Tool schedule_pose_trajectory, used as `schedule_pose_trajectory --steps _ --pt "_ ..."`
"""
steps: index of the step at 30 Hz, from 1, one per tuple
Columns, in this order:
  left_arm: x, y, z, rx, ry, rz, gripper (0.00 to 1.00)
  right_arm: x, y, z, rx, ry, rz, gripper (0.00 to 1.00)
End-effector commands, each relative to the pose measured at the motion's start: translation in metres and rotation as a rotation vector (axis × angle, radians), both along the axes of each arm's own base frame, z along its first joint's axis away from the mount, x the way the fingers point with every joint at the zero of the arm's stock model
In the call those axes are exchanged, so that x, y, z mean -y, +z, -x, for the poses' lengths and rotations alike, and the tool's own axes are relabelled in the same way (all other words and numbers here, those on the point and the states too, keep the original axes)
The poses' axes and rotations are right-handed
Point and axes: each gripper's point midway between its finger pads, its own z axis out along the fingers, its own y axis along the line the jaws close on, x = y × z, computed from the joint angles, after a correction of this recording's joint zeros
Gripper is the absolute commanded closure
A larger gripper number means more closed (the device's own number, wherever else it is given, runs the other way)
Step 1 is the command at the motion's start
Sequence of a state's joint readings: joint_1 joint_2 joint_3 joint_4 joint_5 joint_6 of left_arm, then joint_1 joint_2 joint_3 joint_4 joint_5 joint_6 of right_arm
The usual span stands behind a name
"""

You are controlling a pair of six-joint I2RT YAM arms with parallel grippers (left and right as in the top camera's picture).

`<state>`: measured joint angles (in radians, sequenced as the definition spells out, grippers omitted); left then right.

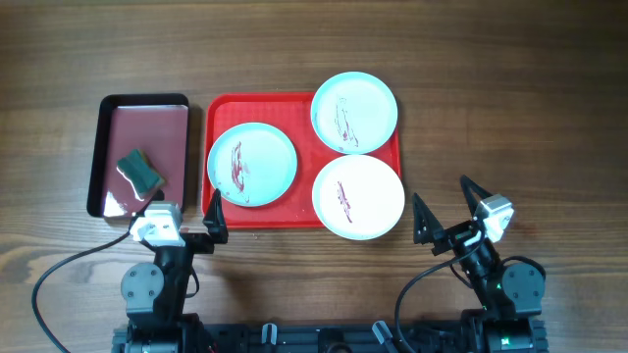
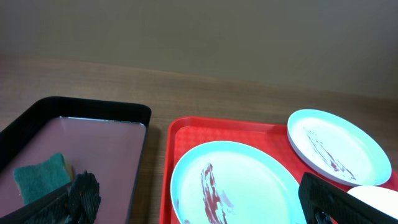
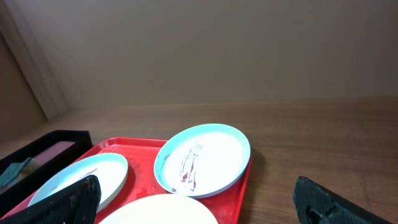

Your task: Clean dirty plates on tray and stack at the side

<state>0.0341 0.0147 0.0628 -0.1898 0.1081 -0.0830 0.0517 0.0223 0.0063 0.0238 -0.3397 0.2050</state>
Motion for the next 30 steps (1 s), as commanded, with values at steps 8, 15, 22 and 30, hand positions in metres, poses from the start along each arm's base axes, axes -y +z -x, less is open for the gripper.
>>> schedule_pose_trajectory --steps 8,15,22,30 --pt "-0.0007 -0.0006 0.0 0.007 0.003 -0.021 0.0 -0.0077 -0.0009 0.0027 -0.006 0.047 -0.006 0.0" --pt "-0.0007 -0.0006 0.0 0.007 0.003 -0.021 0.0 -0.0077 -0.0009 0.0027 -0.006 0.047 -0.006 0.0" --pt "-0.0007 -0.0006 0.0 0.007 0.003 -0.021 0.0 -0.0077 -0.0009 0.0027 -0.006 0.047 -0.006 0.0" --pt "-0.0007 -0.0006 0.0 0.007 0.003 -0.021 0.0 -0.0038 0.0001 0.0009 -0.001 0.022 -0.004 0.0"
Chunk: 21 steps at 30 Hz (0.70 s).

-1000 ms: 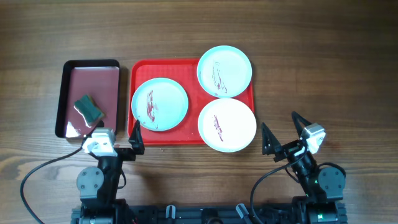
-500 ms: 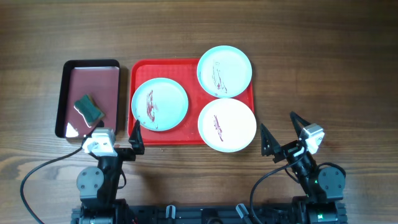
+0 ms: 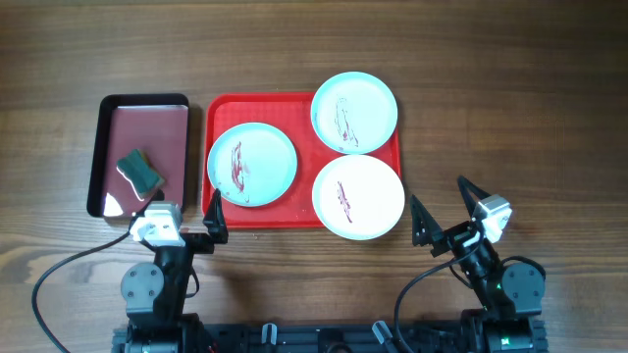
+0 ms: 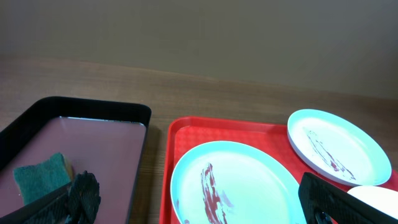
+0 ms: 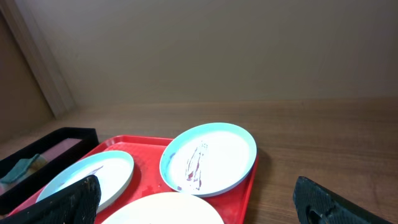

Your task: Clean dirty plates on tray and stack at the side

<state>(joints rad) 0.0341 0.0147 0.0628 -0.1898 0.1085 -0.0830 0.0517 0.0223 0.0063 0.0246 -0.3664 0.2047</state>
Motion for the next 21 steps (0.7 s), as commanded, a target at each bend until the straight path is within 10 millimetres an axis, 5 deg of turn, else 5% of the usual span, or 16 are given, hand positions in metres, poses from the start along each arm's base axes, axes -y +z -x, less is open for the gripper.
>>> schedule_pose_trajectory --steps 1,6,16,21 --pt "-0.001 -0.001 0.0 0.007 0.003 -0.021 0.0 0.001 0.0 -0.001 -0.002 -0.006 -0.005 0.0" --pt "-0.001 -0.001 0.0 0.007 0.003 -0.021 0.0 -0.006 0.012 0.002 0.02 0.038 -0.067 0.0" --pt "-0.007 0.002 -0.001 0.019 0.035 -0.046 0.0 -0.027 0.069 0.024 0.184 0.183 -0.034 0.0" --pt "0.01 0.022 -0.001 0.095 -0.059 -0.036 0.0 -0.042 0.082 0.009 0.097 0.277 0.029 0.0"
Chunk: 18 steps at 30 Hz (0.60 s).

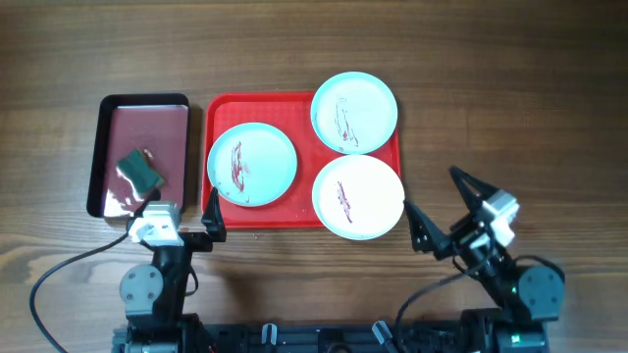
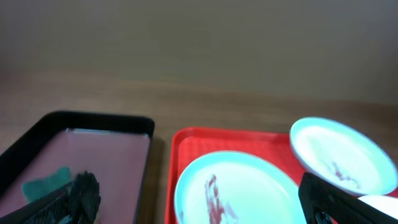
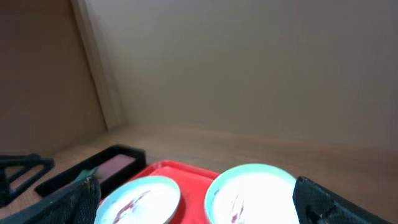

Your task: Clean dirty plates on tray and stack at the side

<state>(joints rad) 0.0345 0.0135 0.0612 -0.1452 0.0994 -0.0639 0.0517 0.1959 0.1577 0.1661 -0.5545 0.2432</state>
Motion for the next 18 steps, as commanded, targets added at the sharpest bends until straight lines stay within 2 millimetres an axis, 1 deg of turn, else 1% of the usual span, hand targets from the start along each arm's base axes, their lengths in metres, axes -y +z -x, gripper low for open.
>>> schedule_pose_trajectory --steps 1,4,5,6,8,9,11,12,13,16,18 --pt "0.013 0.02 0.002 0.063 -0.074 -0.016 0.0 -0.018 0.023 -0.01 -0.033 0.117 0.062 0.0" --pt "0.013 0.036 0.007 0.008 -0.072 0.002 0.0 -0.035 0.039 -0.031 -0.129 0.24 0.064 0.0" --pt "0.013 0.046 0.008 -0.061 -0.072 0.006 0.0 -0.044 0.046 -0.046 -0.204 0.318 0.058 0.0" --pt "0.013 0.055 0.007 -0.125 -0.072 0.011 0.0 -0.049 0.048 -0.061 -0.268 0.353 0.05 0.0" --pt "0.015 0.07 0.0 -0.225 -0.084 0.019 0.0 -0.055 0.045 -0.083 -0.365 0.376 0.049 0.0" --pt "0.016 0.076 -0.004 -0.263 -0.095 0.025 0.0 -0.059 0.044 -0.087 -0.385 0.394 0.063 0.01" --pt "0.02 0.092 -0.018 -0.416 -0.114 0.044 0.0 -0.078 0.039 -0.095 -0.429 0.452 0.119 0.0" --pt "0.019 0.098 -0.027 -0.541 -0.113 0.055 0.0 -0.091 0.033 -0.103 -0.481 0.452 0.153 0.0" --pt "0.019 0.101 -0.033 -0.642 -0.112 0.064 0.0 -0.1 0.028 -0.105 -0.505 0.459 0.183 0.0" --pt "0.024 0.102 -0.044 -0.869 -0.134 0.1 0.0 -0.122 0.011 -0.107 -0.586 0.478 0.258 0.0" --pt "0.035 0.095 -0.054 -0.989 -0.187 0.152 0.0 -0.131 -0.008 -0.107 -0.68 0.479 0.336 0.0"
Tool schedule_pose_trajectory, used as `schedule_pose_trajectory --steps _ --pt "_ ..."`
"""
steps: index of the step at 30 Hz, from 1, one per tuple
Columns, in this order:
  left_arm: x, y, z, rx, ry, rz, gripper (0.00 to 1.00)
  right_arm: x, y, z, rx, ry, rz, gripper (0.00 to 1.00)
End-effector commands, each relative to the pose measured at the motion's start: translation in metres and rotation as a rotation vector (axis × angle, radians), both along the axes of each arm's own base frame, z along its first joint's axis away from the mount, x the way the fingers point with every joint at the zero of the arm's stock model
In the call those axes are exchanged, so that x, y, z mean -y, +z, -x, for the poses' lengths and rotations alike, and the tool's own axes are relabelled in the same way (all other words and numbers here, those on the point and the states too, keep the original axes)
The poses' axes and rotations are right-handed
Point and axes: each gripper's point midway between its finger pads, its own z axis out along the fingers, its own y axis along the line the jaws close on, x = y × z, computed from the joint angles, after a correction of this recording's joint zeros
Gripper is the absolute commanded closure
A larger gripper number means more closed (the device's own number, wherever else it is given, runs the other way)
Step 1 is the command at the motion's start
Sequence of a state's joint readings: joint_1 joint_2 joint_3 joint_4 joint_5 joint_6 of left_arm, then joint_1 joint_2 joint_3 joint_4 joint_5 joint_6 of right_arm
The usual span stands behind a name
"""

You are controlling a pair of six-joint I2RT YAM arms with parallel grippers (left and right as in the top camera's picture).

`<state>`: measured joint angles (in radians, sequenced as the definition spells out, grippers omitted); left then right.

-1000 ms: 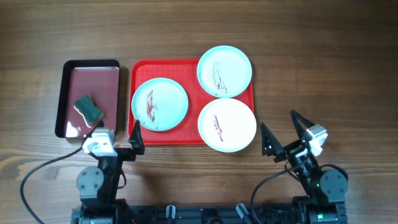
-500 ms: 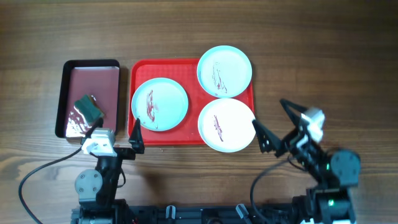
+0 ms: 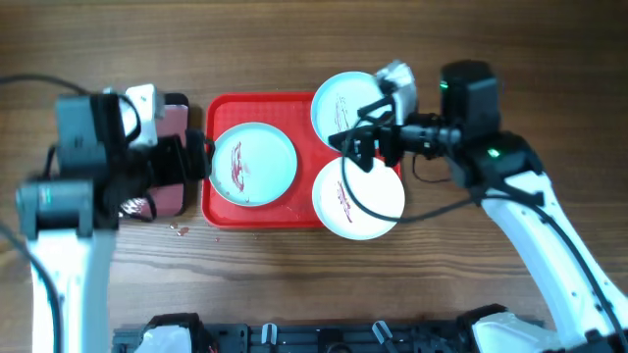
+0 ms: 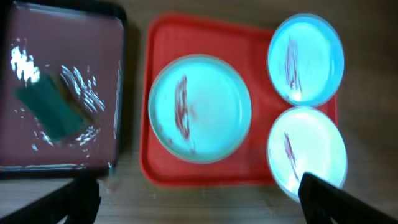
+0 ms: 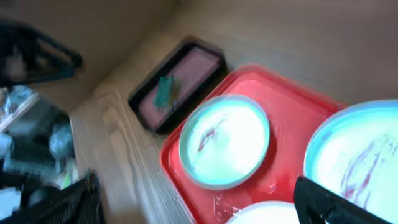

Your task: Clean dirty plates on tray and stack at the side

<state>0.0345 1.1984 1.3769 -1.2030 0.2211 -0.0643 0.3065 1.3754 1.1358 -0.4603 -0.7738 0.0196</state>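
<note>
Three stained plates sit on or over the red tray (image 3: 224, 211). One pale blue plate (image 3: 253, 163) lies on its left half. A second blue plate (image 3: 343, 98) sits at the back right. A white plate (image 3: 358, 201) lies at the front right, overhanging the rim. The green sponge (image 4: 53, 110) lies in the black tray (image 4: 118, 93) of water. My left gripper (image 3: 186, 157) hangs open high between the black tray and the red tray. My right gripper (image 3: 365, 137) hangs open over the back right plate. Nothing is held.
A few water drops (image 3: 177, 230) lie on the wooden table in front of the black tray. The left arm (image 3: 69, 196) covers most of that tray from above. The right arm (image 3: 530, 206) crosses the table's right side.
Both arms were low at the table's near edge. Now the left gripper is high by the black tray, and the right is over the back right plate. Plates and sponge lie as before.
At each of the earlier moments both grippers rested open near the front edge, the right one shifting slightly. The plates and sponge stayed put. Now both arms are up over the table, still open and holding nothing.
</note>
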Motion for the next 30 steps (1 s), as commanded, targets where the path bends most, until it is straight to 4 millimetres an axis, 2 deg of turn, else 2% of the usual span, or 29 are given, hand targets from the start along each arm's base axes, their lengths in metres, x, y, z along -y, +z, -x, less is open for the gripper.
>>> schedule_pose_trajectory --steps 1,4,5,7,8,9,10,11,12,13,15,17,19,21,22,23,25,30 --pt "0.017 -0.003 -0.02 -0.096 -0.056 0.09 0.0 -0.008 -0.017 -0.012 -0.016 0.016 0.143 0.0" --pt "0.017 -0.022 -0.034 -0.144 -0.054 0.092 0.0 -0.009 -0.028 -0.02 -0.032 0.002 0.159 0.0" --pt "0.019 -0.028 -0.037 -0.167 -0.059 0.107 0.0 -0.013 -0.023 -0.029 0.012 0.004 0.136 0.0" --pt "0.021 -0.036 -0.047 -0.177 -0.064 0.118 0.0 -0.017 -0.018 -0.039 -0.026 -0.053 0.084 0.0" --pt "0.019 -0.039 -0.049 -0.177 -0.063 0.109 0.0 -0.021 -0.018 -0.042 -0.029 -0.061 0.068 0.0" --pt "0.018 -0.041 -0.051 -0.183 -0.056 0.106 0.0 -0.026 -0.023 -0.046 -0.035 -0.086 0.08 0.05" --pt "0.013 -0.046 -0.052 -0.204 -0.014 0.093 0.0 -0.029 -0.032 -0.051 -0.057 -0.144 0.112 0.07" --pt "-0.003 -0.054 -0.054 -0.237 0.106 0.057 0.0 -0.037 -0.044 -0.051 -0.074 -0.185 0.157 0.09" --pt "-0.031 -0.062 -0.055 -0.269 0.286 -0.007 0.0 -0.049 -0.059 -0.048 -0.096 -0.221 0.21 0.14" --pt "-0.047 -0.064 -0.054 -0.275 0.383 -0.032 0.0 -0.056 -0.069 -0.046 -0.116 -0.243 0.246 0.16" --pt "-0.07 -0.064 -0.052 -0.277 0.497 -0.048 0.0 -0.068 -0.087 -0.047 -0.159 -0.281 0.32 0.21" --pt "-0.092 -0.064 -0.048 -0.277 0.572 -0.067 0.0 -0.075 -0.114 -0.056 -0.213 -0.31 0.419 0.26" --pt "-0.107 -0.064 -0.045 -0.275 0.616 -0.09 0.01 -0.072 -0.143 -0.072 -0.248 -0.379 0.518 0.38" --pt "-0.115 -0.068 -0.043 -0.28 0.639 -0.099 0.03 -0.073 -0.169 -0.075 -0.281 -0.391 0.548 0.53" --pt "-0.116 -0.073 -0.04 -0.296 0.643 -0.097 0.05 -0.075 -0.186 -0.076 -0.303 -0.394 0.563 0.65" --pt "-0.116 -0.08 -0.037 -0.317 0.644 -0.098 0.05 -0.076 -0.199 -0.076 -0.317 -0.393 0.575 0.68" --pt "-0.115 -0.091 -0.035 -0.333 0.643 -0.1 0.05 -0.076 -0.215 -0.075 -0.33 -0.389 0.597 0.7" --pt "-0.115 -0.113 -0.034 -0.342 0.643 -0.101 0.02 -0.084 -0.235 -0.075 -0.337 -0.376 0.602 0.71"
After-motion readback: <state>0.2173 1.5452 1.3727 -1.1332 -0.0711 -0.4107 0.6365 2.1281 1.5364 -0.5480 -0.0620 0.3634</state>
